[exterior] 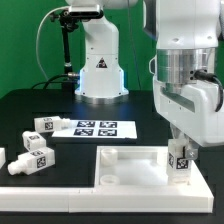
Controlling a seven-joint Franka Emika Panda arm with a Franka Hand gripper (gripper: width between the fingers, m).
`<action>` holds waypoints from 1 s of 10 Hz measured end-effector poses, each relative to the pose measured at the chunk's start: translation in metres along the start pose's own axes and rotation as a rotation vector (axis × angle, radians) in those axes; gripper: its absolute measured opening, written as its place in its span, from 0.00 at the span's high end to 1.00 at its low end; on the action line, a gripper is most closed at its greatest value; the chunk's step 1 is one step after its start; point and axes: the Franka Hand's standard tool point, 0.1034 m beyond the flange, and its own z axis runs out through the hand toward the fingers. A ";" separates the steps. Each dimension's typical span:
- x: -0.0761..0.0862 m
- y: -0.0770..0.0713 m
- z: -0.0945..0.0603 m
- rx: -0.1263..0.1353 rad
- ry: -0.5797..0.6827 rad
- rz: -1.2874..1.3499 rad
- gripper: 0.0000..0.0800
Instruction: Assemble one leg
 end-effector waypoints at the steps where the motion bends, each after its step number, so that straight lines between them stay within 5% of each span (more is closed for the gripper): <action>1: 0.000 0.000 0.000 0.000 0.000 -0.035 0.59; 2: 0.000 0.000 0.000 0.000 0.000 -0.037 0.36; 3: 0.003 -0.001 0.000 0.013 0.008 -0.207 0.36; 4: 0.003 -0.002 -0.001 0.015 0.025 -0.442 0.23; 10: 0.004 -0.003 0.000 -0.002 0.068 -1.108 0.19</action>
Offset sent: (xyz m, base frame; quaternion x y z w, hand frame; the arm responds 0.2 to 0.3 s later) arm -0.0010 0.0049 0.0061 0.0202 0.0131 -0.4836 0.8749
